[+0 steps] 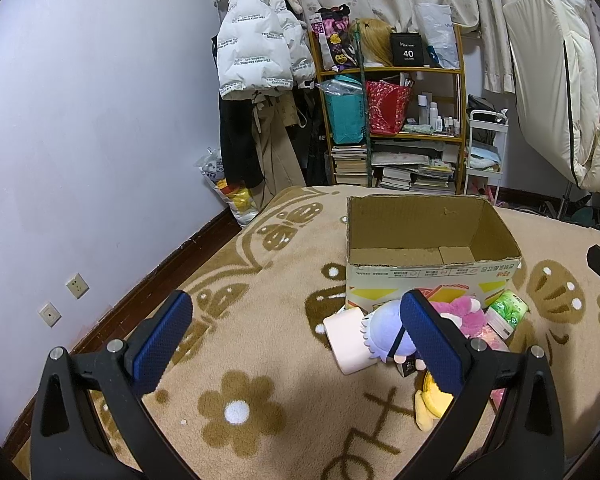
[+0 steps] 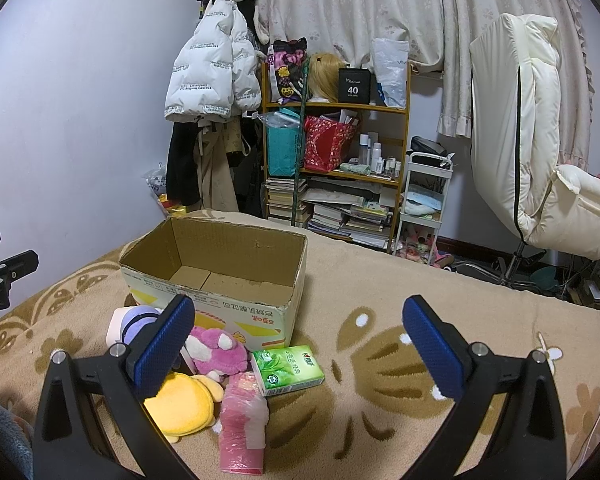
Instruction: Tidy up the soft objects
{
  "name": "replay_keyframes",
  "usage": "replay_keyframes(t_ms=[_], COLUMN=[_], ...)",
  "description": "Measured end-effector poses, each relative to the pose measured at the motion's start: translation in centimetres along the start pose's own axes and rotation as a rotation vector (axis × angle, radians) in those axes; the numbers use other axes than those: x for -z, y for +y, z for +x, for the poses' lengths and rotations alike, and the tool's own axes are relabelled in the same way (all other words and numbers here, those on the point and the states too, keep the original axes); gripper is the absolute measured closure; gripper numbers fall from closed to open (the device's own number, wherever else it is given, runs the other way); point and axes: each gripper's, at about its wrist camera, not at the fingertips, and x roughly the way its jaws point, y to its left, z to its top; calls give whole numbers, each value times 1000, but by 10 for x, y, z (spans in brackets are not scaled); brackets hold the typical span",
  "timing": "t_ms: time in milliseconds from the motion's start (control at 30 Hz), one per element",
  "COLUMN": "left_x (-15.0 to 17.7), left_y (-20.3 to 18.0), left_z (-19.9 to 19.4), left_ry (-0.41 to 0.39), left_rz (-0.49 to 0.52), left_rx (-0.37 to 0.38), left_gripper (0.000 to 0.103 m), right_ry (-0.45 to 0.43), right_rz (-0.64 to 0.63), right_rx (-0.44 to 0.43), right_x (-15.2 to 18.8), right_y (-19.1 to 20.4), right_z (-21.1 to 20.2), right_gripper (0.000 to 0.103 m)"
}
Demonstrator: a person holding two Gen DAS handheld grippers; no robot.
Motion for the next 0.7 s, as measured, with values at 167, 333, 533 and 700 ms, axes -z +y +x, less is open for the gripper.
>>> replay_keyframes(t_ms=[167, 333, 533, 700], left_x=[0, 0, 0, 1], left_y=[0, 0, -1, -1], left_z=[0, 0, 0, 0], left_ry=[0, 0, 0, -1], left_rz=[0, 1, 2, 2], left_rx=[-1, -1, -3, -4], left_gripper=[0, 0, 0, 0], right_ry=[0, 1, 1, 2], right_rz=[0, 0, -1, -1], right_rx=[0, 0, 0, 0], right_x=[0, 0, -1, 0], right_y=[0, 0, 0, 0], right_z=[0, 0, 0, 0], right_gripper=[0, 0, 0, 0])
